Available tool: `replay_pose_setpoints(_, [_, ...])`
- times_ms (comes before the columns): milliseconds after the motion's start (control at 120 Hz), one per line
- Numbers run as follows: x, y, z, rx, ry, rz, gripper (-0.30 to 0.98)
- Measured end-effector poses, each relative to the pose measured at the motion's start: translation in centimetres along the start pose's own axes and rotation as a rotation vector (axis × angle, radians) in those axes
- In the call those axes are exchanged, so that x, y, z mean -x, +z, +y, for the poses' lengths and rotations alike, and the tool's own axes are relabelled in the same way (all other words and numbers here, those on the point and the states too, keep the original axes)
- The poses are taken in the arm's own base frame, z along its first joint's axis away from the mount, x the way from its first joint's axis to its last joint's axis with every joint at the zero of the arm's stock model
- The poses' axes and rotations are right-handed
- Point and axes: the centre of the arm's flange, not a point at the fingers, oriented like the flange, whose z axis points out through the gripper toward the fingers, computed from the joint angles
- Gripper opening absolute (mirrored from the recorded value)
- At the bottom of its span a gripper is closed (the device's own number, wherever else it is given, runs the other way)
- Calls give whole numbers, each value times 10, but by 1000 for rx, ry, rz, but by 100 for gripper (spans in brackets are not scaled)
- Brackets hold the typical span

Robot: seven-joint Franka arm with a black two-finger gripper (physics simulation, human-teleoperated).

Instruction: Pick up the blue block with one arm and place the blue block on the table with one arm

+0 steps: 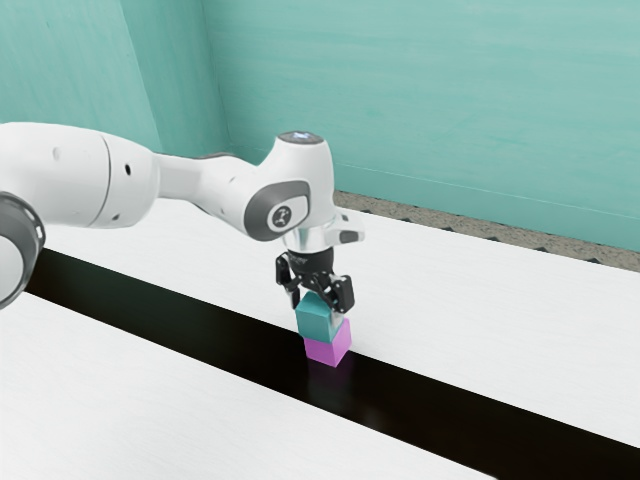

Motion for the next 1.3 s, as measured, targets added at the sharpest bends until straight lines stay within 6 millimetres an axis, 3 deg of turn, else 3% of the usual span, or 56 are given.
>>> replay_pose_setpoints(483, [9,2,5,-2,15,-3,67])
replay_pose_setpoints(775, [8,-4,9,-3,18,10,41])
replay_pose_setpoints(867, [9,-16,10,-6,17,28,36])
replay_pose_setpoints(908, [10,-22,18,-7,29,38,35])
replay_pose_setpoints(1067, [6,-36,81,-10,119,71,32])
replay_pose_setpoints(1183, [-3,-14,107,-1,150,49,32])
replay_pose_setpoints(1300, [-12,13,112,4,152,16,32])
